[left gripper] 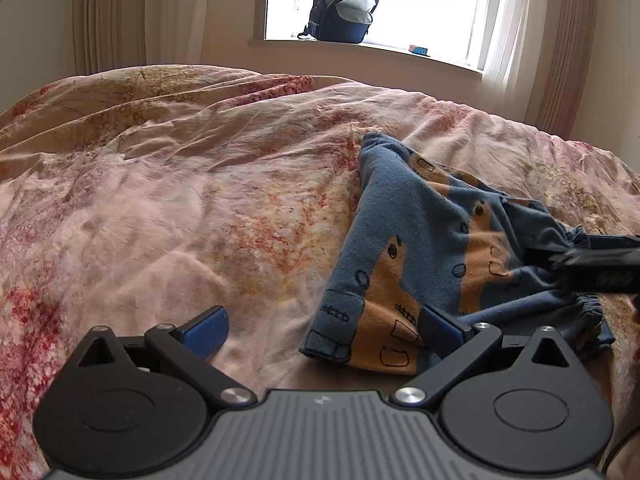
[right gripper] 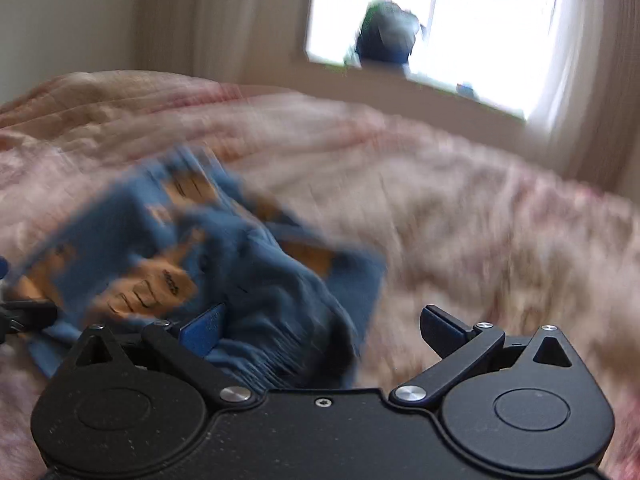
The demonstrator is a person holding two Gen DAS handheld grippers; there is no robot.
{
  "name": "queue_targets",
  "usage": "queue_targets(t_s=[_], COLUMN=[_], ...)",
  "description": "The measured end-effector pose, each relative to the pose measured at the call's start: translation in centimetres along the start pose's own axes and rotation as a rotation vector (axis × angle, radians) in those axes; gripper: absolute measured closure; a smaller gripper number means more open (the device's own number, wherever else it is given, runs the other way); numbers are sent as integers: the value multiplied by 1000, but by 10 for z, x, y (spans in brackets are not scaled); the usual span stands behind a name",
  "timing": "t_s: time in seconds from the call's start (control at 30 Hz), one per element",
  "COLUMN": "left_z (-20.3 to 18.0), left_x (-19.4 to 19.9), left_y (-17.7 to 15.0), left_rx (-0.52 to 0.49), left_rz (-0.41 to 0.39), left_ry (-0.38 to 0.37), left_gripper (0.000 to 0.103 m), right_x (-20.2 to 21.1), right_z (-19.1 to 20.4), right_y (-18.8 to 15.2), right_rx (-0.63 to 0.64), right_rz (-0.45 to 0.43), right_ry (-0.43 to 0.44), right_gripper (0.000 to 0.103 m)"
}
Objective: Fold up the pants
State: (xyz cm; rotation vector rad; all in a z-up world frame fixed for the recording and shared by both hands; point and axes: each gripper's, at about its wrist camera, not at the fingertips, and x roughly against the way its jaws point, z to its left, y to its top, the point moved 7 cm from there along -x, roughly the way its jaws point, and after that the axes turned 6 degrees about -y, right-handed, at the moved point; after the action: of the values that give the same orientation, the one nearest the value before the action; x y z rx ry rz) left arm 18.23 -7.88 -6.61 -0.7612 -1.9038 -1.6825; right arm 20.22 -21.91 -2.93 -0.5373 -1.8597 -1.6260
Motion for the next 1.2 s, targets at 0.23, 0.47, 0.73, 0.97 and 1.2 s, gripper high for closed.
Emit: queue_targets(t_s=[0.23, 0.47, 0.73, 0.97, 1.2], left_z=[1, 7, 2, 7, 11], left_x=[11, -5, 4, -5, -22], left_y=[16, 0, 11, 28, 26], left_rx=[57, 48, 50, 92, 152], left_rz=[-25, -14, -14, 1, -9], left_ry=[-36, -19, -32, -192, -271], left_gripper=[0, 0, 0, 0, 0], right_x=[38, -11, 21, -8, -37], right_z=[-37, -32, -50, -57, -48], right_y=[6, -2, 6, 23, 10], right_rx=[-71, -81, -101, -326, -396], right_rz=[-108, 63, -58, 16, 50], right_ry=[21, -5, 36, 330, 570], right_gripper=[0, 0, 0, 0, 0])
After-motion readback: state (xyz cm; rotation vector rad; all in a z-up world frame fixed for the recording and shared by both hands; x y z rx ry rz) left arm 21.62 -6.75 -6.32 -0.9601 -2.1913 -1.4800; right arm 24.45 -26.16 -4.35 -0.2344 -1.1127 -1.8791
